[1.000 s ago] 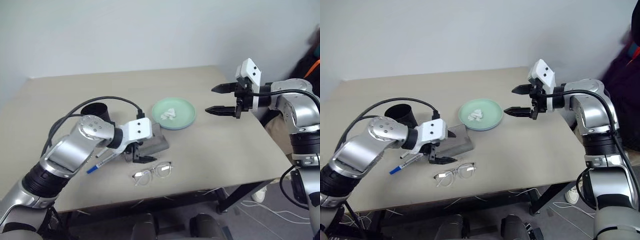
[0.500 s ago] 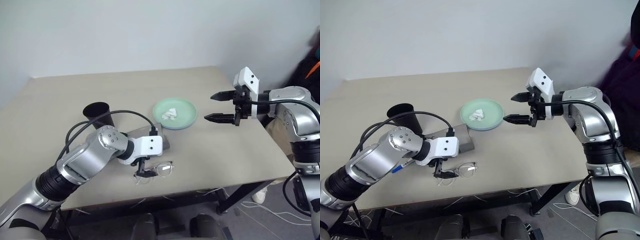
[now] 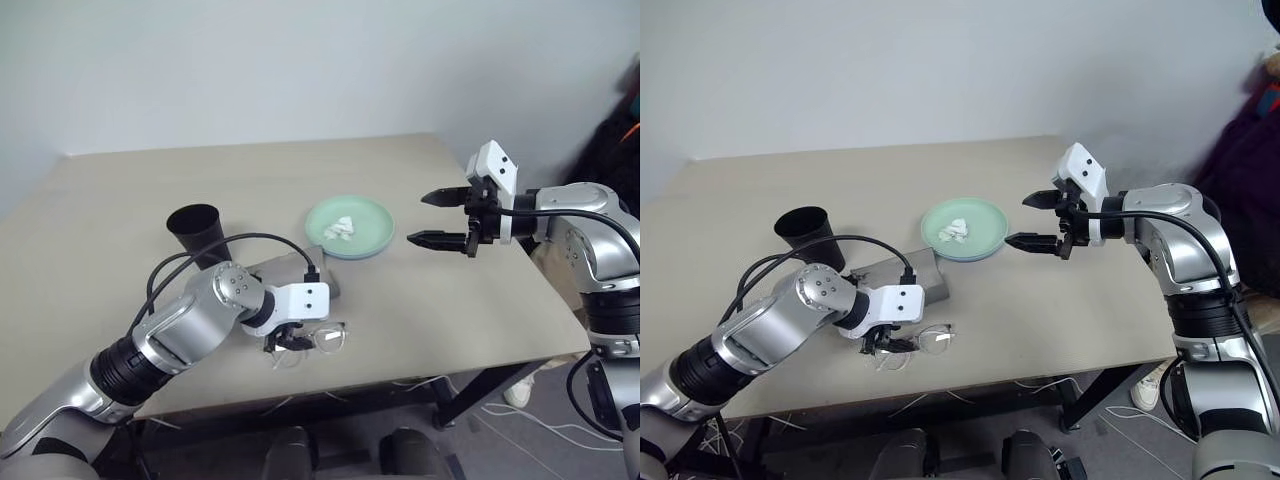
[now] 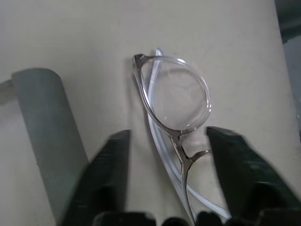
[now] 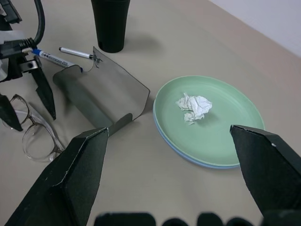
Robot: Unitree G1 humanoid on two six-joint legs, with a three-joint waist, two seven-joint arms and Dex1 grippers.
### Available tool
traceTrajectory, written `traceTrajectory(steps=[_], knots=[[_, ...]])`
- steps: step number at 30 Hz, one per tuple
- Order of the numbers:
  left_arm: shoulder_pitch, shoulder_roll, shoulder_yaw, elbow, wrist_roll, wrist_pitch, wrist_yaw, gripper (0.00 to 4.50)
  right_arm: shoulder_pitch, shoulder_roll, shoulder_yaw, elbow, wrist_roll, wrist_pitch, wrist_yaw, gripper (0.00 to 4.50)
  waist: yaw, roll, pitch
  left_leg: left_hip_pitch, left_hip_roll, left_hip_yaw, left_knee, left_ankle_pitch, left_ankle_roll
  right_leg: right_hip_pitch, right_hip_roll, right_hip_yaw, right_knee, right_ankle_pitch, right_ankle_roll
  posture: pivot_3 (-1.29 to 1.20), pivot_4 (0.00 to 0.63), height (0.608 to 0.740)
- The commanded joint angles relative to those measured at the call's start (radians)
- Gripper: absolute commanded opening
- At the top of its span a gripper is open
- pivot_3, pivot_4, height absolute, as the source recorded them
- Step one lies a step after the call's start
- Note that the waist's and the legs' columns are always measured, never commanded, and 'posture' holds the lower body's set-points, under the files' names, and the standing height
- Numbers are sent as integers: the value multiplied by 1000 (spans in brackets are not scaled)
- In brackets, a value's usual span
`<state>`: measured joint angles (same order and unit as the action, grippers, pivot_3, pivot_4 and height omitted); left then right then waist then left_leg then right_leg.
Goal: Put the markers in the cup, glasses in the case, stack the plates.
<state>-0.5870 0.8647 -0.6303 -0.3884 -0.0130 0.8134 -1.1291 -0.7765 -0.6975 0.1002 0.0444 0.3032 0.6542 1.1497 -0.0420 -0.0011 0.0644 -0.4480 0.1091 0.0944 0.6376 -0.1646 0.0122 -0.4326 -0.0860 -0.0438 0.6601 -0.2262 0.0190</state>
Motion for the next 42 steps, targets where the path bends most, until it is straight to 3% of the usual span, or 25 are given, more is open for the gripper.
traceTrajectory(steps=[1,4,5,13,20,24,31,42], knots=[[0,-12,-4,-9,21,-3,6,1043,-10,-18,-33,-45,19,-1,-13,4500,0,0,0,0,0,0,0,0,0,0,0,0,0,0,0,0,0,712],[3,-15,-11,-10,28,-4,2,49,-9,-21,-33,-48,24,1,-15,4500,2,0,0,0,0,0,0,0,0,1,0,0,0,0,0,0,0,712],[4,-16,-13,-9,31,-6,0,21,-10,-22,-34,-48,25,2,-17,4500,2,0,0,1,0,-1,0,0,0,1,0,0,0,0,0,0,0,712],[-21,-46,28,10,11,-19,-13,21,-12,-21,-28,-45,26,-4,-20,4500,3,0,0,1,0,-1,1,0,0,2,0,-1,0,0,0,0,0,712],[-127,-102,192,61,-124,-4,-65,21,-36,-20,-21,-7,15,-26,-12,4500,11,0,0,1,0,-2,3,0,0,3,0,-2,0,0,1,0,0,712],[-184,-86,249,102,-170,-22,-100,21,-47,-19,-19,15,10,-40,-11,4500,10,0,0,1,0,-2,3,0,0,4,0,-2,0,0,1,0,0,712],[-241,-67,199,334,-21,-170,-37,21,-58,-11,-14,28,9,-54,-14,4500,9,0,0,1,0,-2,3,0,0,3,0,-1,0,0,1,0,0,712],[-239,-140,149,538,136,-214,52,21,-64,-6,-15,27,13,-59,-20,4500,20,0,0,-1,0,-1,3,0,0,1,0,-1,0,0,1,0,0,712]])
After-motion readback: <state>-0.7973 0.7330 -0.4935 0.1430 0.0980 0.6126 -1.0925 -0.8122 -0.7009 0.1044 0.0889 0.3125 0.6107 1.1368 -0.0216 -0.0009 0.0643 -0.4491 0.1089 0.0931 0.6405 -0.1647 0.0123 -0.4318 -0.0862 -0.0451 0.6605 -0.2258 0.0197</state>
